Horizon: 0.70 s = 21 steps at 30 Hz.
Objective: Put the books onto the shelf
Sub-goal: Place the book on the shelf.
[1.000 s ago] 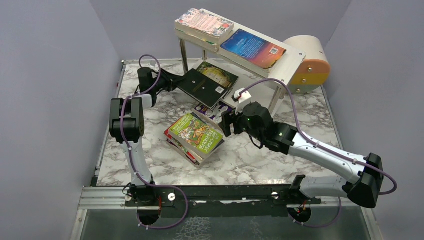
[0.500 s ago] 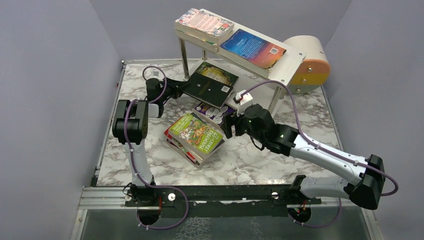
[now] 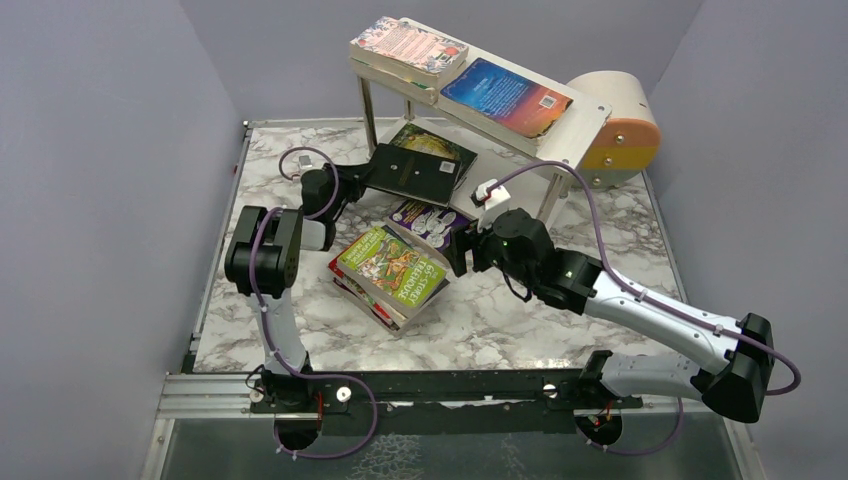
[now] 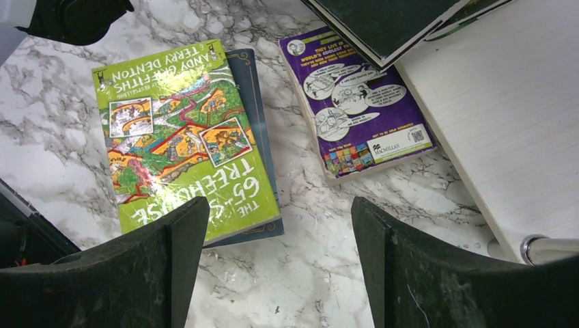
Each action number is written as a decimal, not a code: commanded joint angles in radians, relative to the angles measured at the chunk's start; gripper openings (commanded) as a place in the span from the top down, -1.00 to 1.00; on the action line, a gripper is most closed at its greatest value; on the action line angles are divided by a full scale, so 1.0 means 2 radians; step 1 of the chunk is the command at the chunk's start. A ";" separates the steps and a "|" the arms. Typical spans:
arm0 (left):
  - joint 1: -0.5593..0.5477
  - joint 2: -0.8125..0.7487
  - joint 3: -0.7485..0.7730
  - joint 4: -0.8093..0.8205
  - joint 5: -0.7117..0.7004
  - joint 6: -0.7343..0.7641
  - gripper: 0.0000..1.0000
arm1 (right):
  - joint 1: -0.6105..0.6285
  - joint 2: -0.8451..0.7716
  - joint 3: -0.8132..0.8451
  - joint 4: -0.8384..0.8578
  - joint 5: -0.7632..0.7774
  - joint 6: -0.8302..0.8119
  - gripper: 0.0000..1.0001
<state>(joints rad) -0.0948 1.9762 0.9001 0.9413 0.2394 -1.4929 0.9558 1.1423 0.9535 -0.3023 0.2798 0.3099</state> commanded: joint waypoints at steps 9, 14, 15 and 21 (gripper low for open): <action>-0.021 0.033 0.021 0.123 -0.084 -0.018 1.00 | 0.003 -0.018 -0.007 0.005 0.019 0.004 -0.50; -0.029 0.041 0.011 0.144 -0.093 -0.016 0.92 | 0.003 -0.018 -0.008 0.004 0.019 0.004 -0.50; -0.029 0.043 0.010 0.147 -0.092 -0.016 0.83 | 0.003 -0.017 -0.008 0.004 0.019 0.004 -0.50; -0.030 0.050 0.014 0.152 -0.085 -0.014 0.28 | 0.003 -0.019 -0.009 0.002 0.020 0.005 -0.50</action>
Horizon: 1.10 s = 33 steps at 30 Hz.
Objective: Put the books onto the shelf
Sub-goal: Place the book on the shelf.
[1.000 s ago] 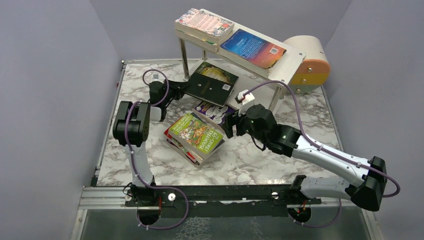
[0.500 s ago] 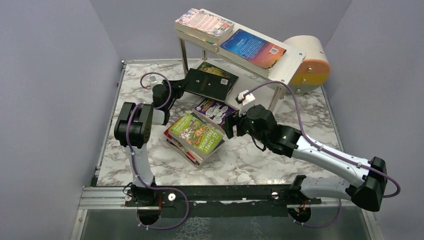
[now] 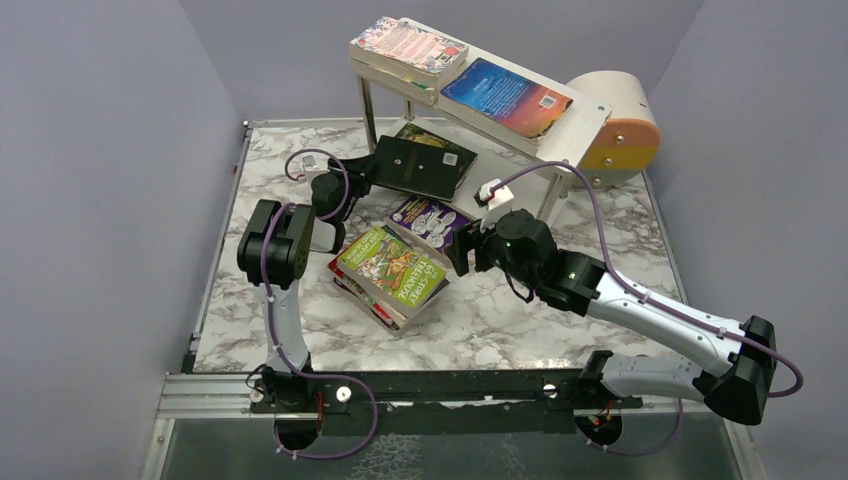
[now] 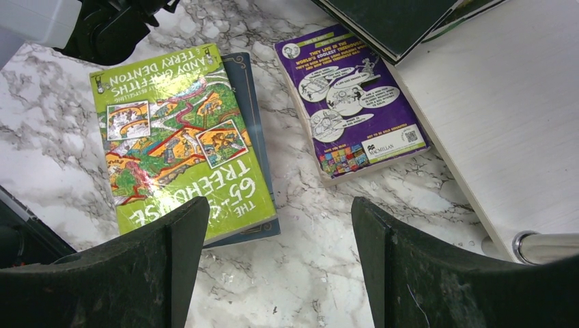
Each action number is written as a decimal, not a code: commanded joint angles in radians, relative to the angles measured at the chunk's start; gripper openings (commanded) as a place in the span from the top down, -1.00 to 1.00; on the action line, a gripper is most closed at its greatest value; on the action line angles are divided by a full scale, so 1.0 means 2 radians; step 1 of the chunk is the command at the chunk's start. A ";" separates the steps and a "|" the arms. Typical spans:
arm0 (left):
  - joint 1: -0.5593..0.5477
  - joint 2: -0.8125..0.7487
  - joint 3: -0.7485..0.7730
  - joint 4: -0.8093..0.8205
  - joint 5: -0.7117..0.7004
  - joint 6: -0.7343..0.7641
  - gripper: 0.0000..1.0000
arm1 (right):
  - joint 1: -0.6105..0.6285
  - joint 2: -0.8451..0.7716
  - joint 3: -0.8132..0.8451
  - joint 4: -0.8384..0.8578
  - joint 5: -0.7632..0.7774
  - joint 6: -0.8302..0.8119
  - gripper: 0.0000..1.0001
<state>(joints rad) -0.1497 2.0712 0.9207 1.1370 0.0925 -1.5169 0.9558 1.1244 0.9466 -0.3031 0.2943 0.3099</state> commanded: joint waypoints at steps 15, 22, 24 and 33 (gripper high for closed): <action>-0.002 0.010 0.006 0.050 0.009 0.004 -0.98 | 0.003 -0.013 -0.008 0.002 0.013 0.008 -0.50; 0.001 -0.012 0.000 -0.012 0.013 0.025 -0.98 | 0.003 -0.018 -0.008 -0.002 0.015 0.008 -0.50; 0.005 -0.020 -0.008 -0.030 0.016 0.031 -0.98 | 0.002 -0.018 -0.008 -0.002 0.015 0.008 -0.51; 0.047 -0.068 -0.064 -0.055 0.054 0.053 -0.98 | 0.003 -0.020 -0.006 -0.002 0.015 0.012 -0.90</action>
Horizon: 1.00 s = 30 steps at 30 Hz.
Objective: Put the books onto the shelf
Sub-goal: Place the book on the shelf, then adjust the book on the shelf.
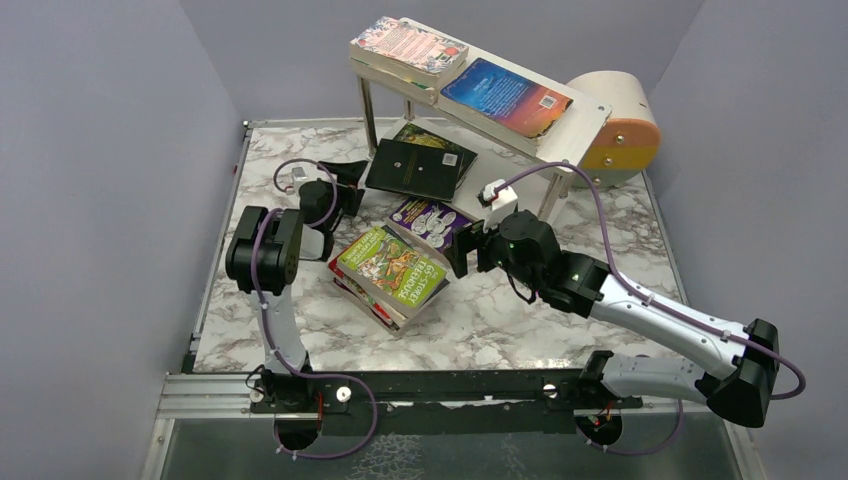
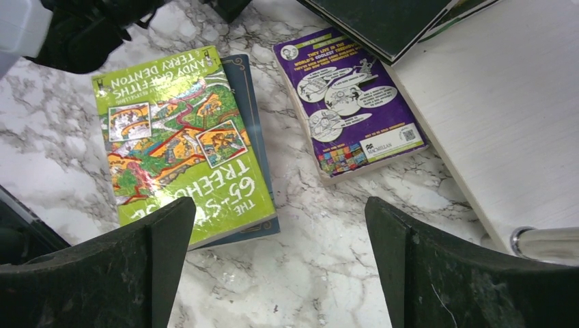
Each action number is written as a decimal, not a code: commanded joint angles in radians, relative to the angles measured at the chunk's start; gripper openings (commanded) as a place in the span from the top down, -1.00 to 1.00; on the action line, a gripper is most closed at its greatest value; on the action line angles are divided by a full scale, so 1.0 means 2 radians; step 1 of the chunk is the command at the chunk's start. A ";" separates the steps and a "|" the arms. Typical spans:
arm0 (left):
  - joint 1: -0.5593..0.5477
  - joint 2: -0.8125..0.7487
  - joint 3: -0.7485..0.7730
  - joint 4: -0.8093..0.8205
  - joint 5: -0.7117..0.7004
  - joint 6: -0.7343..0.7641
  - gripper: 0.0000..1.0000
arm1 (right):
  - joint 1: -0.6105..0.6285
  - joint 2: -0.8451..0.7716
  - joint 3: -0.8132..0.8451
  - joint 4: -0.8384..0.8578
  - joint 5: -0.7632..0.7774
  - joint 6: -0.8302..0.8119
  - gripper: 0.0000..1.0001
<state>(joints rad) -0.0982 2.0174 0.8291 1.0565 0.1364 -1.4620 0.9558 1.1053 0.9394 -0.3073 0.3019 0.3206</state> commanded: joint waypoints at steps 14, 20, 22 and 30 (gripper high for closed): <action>0.043 -0.083 -0.004 -0.095 0.198 0.066 -0.98 | 0.003 -0.043 -0.021 0.042 0.028 -0.005 -1.00; 0.044 -0.101 0.006 -0.137 0.233 0.102 -0.98 | 0.003 -0.063 -0.048 0.085 0.007 -0.022 -1.00; 0.043 -0.105 0.012 -0.145 0.237 0.111 -0.98 | 0.003 -0.071 -0.063 0.110 -0.007 -0.029 -1.00; 0.043 -0.106 0.042 -0.168 0.255 0.126 -0.98 | 0.003 -0.058 -0.059 0.110 -0.028 -0.030 -1.00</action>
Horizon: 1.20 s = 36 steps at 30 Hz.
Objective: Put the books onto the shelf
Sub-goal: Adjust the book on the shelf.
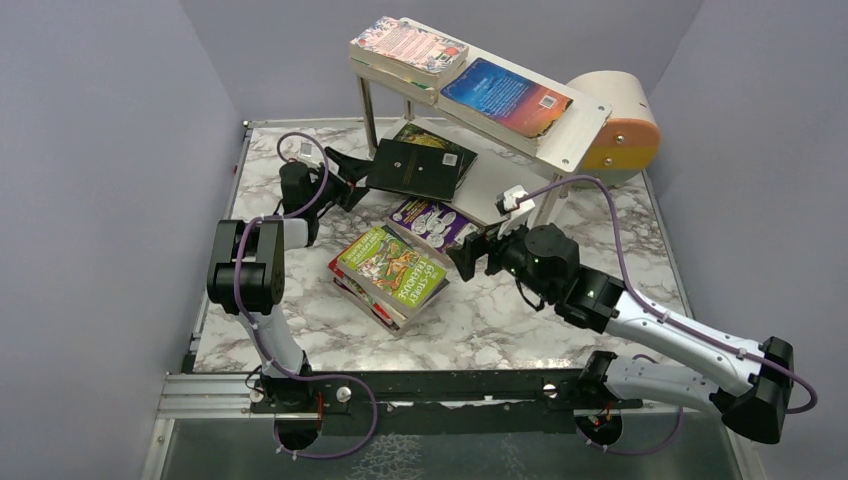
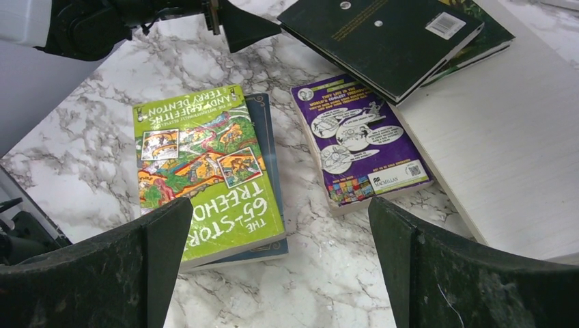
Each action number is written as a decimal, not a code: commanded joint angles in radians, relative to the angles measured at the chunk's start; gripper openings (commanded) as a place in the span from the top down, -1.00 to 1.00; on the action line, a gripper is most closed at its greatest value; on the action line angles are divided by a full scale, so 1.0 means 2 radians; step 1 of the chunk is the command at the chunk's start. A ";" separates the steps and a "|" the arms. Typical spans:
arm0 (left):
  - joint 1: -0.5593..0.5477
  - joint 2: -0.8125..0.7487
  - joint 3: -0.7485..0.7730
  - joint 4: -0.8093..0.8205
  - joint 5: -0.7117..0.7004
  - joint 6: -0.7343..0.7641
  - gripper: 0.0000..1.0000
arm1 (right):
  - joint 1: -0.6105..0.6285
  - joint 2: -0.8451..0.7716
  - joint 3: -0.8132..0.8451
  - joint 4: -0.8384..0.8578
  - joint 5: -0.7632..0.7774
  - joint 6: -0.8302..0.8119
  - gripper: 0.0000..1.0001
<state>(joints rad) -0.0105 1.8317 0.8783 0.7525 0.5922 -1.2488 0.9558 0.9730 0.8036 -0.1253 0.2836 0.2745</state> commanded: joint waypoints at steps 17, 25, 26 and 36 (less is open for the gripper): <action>-0.011 0.016 0.063 -0.028 0.032 0.019 -0.98 | 0.003 0.009 0.006 0.016 -0.007 0.000 -1.00; -0.019 0.047 0.092 -0.028 0.027 0.016 -0.98 | 0.003 0.003 0.003 0.014 -0.003 -0.001 -1.00; -0.019 0.051 0.096 -0.027 0.027 0.016 -0.98 | 0.003 0.003 0.003 0.013 -0.003 -0.001 -1.00; -0.028 0.088 0.144 -0.028 0.017 0.009 -0.98 | 0.002 0.003 0.001 0.012 -0.002 0.000 -1.00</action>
<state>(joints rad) -0.0547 1.9808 1.1149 0.6777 0.6380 -1.2251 0.9558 0.9955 0.8047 -0.1123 0.2714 0.2752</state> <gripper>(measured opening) 0.989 0.999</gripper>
